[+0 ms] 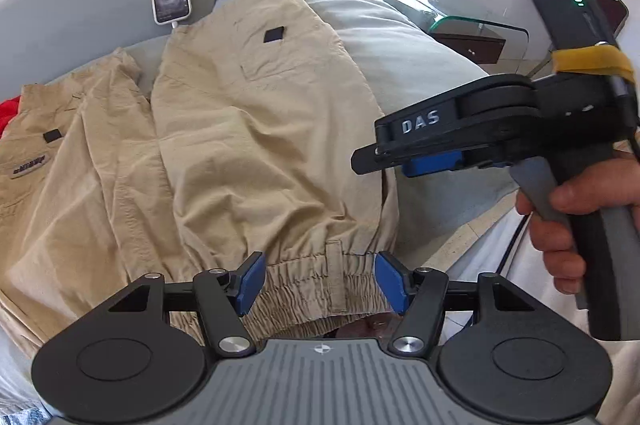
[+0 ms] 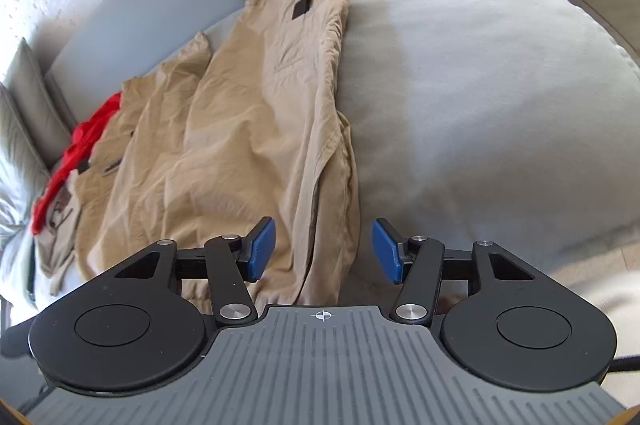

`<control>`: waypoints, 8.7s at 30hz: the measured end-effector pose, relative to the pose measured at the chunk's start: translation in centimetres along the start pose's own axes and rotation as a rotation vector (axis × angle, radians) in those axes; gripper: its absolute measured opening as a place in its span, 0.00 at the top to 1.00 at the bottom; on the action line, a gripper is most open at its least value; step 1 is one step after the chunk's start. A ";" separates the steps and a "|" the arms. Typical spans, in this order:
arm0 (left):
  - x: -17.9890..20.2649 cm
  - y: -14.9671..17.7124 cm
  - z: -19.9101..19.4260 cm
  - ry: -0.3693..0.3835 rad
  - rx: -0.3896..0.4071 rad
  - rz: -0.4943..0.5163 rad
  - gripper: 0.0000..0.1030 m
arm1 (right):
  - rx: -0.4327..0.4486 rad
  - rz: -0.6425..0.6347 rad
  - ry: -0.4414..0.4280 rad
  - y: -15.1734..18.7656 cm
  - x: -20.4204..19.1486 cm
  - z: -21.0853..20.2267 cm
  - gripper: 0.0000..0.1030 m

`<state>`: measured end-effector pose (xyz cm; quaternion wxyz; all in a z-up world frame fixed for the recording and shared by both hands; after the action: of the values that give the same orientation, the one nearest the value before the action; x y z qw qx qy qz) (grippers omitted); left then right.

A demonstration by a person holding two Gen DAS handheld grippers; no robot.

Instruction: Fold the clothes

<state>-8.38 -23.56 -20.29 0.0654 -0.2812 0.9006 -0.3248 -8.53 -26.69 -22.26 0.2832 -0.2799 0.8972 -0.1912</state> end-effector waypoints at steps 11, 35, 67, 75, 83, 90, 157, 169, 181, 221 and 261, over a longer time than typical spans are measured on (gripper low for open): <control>-1.1 -7.7 -4.2 -0.010 0.147 -0.109 0.28 | 0.028 -0.046 0.038 -4.6 -1.3 -6.5 0.51; 0.2 -20.0 17.3 -0.132 0.077 -0.090 0.53 | 0.014 -0.060 -0.082 -28.5 0.1 10.5 0.50; 3.5 -20.1 10.2 -0.007 0.179 -0.014 0.40 | 0.315 -0.148 0.180 -34.6 0.1 9.1 0.61; 5.8 -12.4 7.1 -0.029 0.092 -0.038 0.43 | 0.074 -0.191 0.103 -23.4 -2.7 1.4 0.53; 10.3 -9.1 9.9 -0.164 0.051 0.103 0.69 | -0.081 -0.036 0.004 -14.9 0.7 -0.1 0.53; 10.6 -9.6 8.2 -0.115 0.031 0.084 1.00 | -0.076 -0.104 0.066 -14.1 0.4 1.5 0.95; -39.9 -13.6 -4.8 -0.374 0.029 -0.444 0.41 | -0.170 -0.384 -0.157 -18.5 -26.4 6.4 0.36; -51.1 -19.8 12.7 -0.361 -0.078 -0.369 0.56 | -0.171 -0.246 -0.088 -28.3 -23.0 27.8 0.43; -51.1 -21.5 13.4 -0.377 0.029 -0.285 0.95 | -0.123 -0.374 -0.178 -28.9 -23.6 35.2 0.98; -26.9 -5.1 -6.8 -0.318 0.056 -0.323 0.82 | 0.004 -0.488 -0.266 -12.4 -25.1 -5.4 0.28; -17.8 5.0 -6.0 -0.427 0.000 -0.161 0.90 | -0.119 -0.382 -0.006 4.6 -7.5 -3.8 0.49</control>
<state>2.35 -7.34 -19.88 0.2283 -0.4147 0.8409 -0.2621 -7.56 -17.86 -18.65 0.2273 -0.4617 0.8367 -0.1875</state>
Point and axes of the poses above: each gripper's, at about its wrist camera, not at the fingertips, and z roughly the way its jaws point, x to its right, y to its underside, the point moved 5 cm from there along z, roughly the way its jaws point, and after that the axes turned 2 degrees about -y, right-handed, at the moved point
